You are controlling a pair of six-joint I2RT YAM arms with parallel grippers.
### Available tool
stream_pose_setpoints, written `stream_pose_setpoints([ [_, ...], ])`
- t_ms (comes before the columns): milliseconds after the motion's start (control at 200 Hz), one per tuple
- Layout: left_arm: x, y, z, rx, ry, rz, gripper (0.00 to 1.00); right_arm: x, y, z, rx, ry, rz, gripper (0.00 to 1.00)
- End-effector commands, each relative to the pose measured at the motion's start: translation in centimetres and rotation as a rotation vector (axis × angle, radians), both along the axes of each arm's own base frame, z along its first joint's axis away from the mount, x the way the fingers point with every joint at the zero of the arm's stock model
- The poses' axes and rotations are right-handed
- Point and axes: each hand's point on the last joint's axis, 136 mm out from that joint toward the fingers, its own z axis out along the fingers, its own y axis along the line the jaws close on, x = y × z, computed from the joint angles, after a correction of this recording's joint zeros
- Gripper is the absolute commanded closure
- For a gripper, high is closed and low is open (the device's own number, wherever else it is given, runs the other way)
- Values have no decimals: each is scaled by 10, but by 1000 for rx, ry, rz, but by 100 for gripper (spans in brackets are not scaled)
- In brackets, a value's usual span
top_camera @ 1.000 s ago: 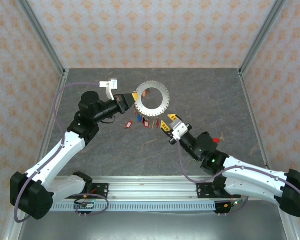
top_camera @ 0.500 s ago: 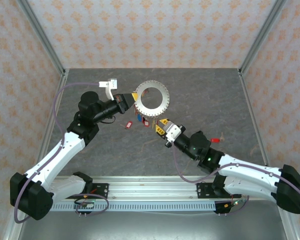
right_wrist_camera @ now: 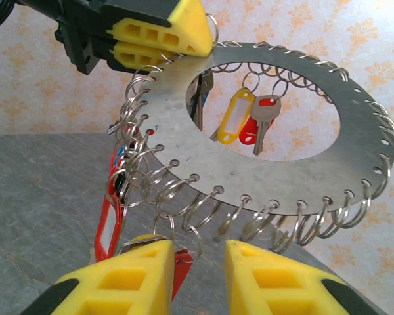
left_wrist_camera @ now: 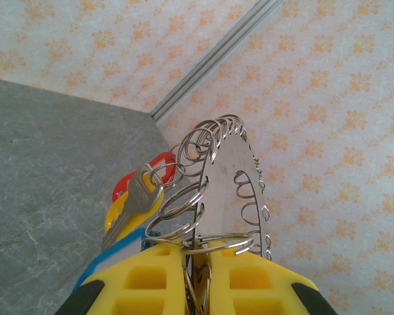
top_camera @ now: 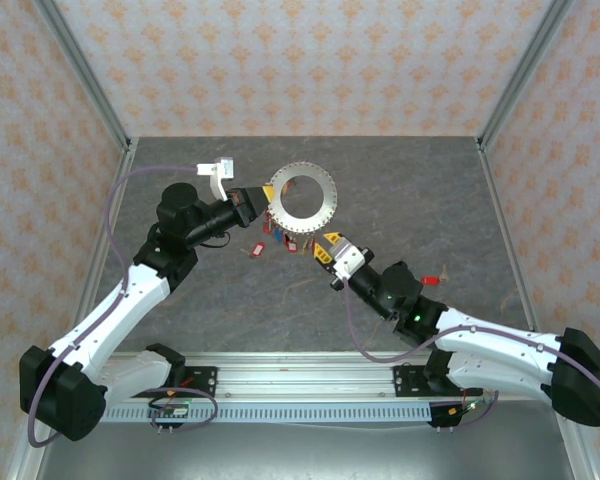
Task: Put the keys on the keyring
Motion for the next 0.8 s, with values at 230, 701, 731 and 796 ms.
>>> stream_pose_setpoints([
  [230, -6, 6, 36, -39, -106, 17, 100, -1, 7, 25, 77, -20, 24, 75],
  [701, -8, 5, 37, -37, -106, 12, 100, 6, 4, 34, 106, -40, -20, 77],
  [731, -8, 5, 36, -37, -106, 11, 100, 7, 4, 34, 103, -40, -26, 77],
  [796, -9, 5, 36, -37, -106, 11, 100, 9, 3, 33, 95, -42, -42, 77],
])
